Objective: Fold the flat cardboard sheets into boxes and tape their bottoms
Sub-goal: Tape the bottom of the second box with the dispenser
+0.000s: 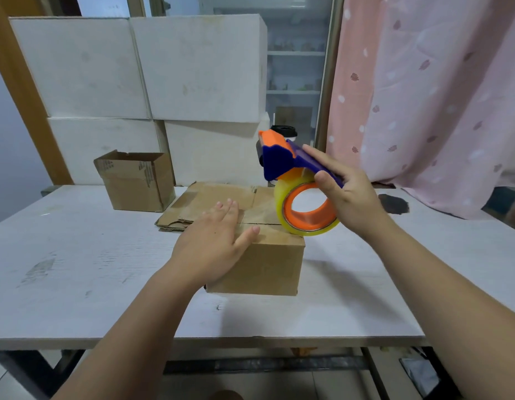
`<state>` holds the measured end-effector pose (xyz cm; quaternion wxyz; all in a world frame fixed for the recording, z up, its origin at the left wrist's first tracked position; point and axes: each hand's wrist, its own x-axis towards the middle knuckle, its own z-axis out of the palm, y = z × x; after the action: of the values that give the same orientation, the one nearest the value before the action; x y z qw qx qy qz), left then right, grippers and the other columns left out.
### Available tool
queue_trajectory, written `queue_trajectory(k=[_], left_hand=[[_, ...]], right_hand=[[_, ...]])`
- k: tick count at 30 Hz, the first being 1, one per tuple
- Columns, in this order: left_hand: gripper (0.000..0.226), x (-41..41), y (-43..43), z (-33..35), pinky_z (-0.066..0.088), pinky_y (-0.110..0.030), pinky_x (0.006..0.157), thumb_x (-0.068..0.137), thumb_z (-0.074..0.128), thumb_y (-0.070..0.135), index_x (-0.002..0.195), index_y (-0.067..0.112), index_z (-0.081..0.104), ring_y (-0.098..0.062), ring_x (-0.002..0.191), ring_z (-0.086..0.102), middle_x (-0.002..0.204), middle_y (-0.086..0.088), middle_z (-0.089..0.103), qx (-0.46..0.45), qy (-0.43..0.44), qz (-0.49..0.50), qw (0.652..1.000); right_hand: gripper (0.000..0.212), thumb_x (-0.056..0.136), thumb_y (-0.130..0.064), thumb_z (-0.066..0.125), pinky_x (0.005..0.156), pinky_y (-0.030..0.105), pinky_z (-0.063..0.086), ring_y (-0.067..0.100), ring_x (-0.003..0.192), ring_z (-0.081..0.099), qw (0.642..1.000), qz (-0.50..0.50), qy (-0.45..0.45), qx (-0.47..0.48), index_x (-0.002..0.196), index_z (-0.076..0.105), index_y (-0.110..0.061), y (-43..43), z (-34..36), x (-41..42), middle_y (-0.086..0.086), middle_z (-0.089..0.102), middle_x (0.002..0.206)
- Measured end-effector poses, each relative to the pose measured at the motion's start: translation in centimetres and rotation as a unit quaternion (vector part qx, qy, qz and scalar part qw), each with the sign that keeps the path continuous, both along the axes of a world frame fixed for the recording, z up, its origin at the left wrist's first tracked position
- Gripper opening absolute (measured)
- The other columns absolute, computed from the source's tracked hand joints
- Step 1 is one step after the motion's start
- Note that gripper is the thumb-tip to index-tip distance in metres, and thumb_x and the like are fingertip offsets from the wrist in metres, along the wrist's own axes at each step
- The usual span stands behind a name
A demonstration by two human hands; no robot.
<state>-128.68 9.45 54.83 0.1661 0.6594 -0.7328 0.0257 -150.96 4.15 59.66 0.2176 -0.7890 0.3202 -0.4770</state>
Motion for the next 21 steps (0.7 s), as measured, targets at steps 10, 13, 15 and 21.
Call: queue_trajectory(k=[10,13,15,21], left_hand=[[0.073,0.0,0.2,0.3,0.016,-0.028,0.112,0.092,0.017,0.061,0.151,0.019,0.013,-0.009,0.144,0.007,0.158,0.005,0.013,0.009,-0.013,0.006,1.000],[0.071,-0.1,0.1,0.4,0.016,-0.027,0.111,0.092,0.018,0.060,0.151,0.020,0.015,-0.007,0.144,0.008,0.157,0.007,0.013,0.003,-0.015,0.012,1.000],[0.071,-0.2,0.1,0.3,0.017,-0.028,0.111,0.092,0.018,0.060,0.151,0.021,0.015,-0.007,0.144,0.008,0.157,0.008,0.013,0.002,-0.014,0.016,1.000],[0.077,-0.2,0.2,0.4,0.016,-0.027,0.111,0.088,0.018,0.066,0.151,0.021,0.013,-0.006,0.143,0.007,0.158,0.008,0.011,0.015,-0.004,0.010,1.000]], right_hand=[[0.055,0.072,-0.084,0.042,0.084,0.013,0.046,-0.003,0.104,0.056,1.000,0.002,0.016,0.006,0.121,0.043,-0.058,-0.4,0.5,-0.9,-0.021,0.059,0.117],[0.037,0.085,-0.063,0.047,0.088,0.024,0.048,0.006,0.108,0.056,0.999,-0.010,0.044,0.025,0.122,0.045,-0.057,-0.9,0.0,-2.5,-0.012,0.059,0.123],[0.037,0.083,-0.061,0.047,0.084,0.018,0.047,-0.002,0.106,0.055,0.999,-0.005,0.031,0.034,0.120,0.046,-0.057,-0.7,-0.7,-3.2,-0.019,0.058,0.121],[0.031,0.088,-0.049,0.051,0.077,0.006,0.044,-0.013,0.102,0.055,0.999,-0.004,-0.028,0.028,0.119,0.050,-0.050,-0.2,-1.6,-3.3,-0.029,0.057,0.116]])
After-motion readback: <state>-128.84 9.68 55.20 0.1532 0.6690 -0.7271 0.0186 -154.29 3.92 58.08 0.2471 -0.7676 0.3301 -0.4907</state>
